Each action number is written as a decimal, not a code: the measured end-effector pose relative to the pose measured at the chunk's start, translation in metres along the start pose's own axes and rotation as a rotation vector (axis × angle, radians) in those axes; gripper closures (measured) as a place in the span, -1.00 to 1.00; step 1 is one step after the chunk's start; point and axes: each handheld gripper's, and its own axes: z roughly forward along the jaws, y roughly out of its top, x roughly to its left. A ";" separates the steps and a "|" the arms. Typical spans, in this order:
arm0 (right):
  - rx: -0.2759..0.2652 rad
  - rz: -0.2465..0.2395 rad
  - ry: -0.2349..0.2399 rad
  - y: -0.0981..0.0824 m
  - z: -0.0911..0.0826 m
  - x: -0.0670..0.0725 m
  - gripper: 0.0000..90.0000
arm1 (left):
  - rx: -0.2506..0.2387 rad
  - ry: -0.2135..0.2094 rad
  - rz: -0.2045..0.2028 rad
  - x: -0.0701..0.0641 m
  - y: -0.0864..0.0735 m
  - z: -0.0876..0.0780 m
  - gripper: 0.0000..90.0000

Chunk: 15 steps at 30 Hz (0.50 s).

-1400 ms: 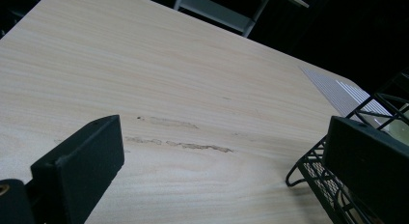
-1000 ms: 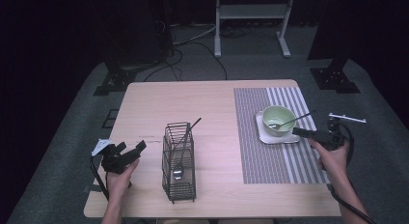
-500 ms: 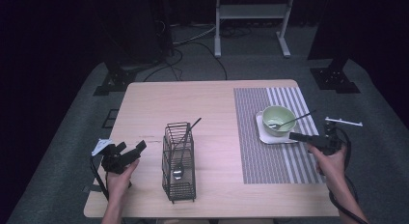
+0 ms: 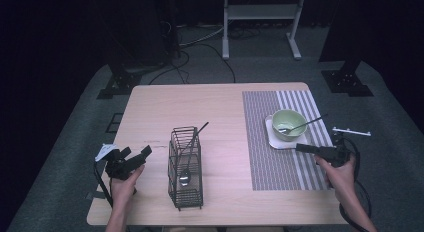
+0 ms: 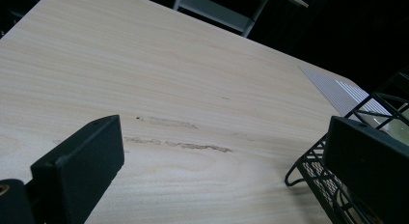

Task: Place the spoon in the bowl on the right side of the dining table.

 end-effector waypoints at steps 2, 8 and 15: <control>0.004 -0.002 0.004 -0.002 0.001 0.001 -0.34 | 0.000 0.000 0.000 0.000 0.000 0.000 -1.00; 0.021 -0.011 0.008 -0.009 0.004 0.004 -0.33 | 0.001 0.000 0.000 0.000 0.000 0.000 -1.00; 0.035 -0.012 0.016 -0.014 0.007 0.005 -0.33 | -0.002 0.000 -0.001 0.000 0.000 0.000 -1.00</control>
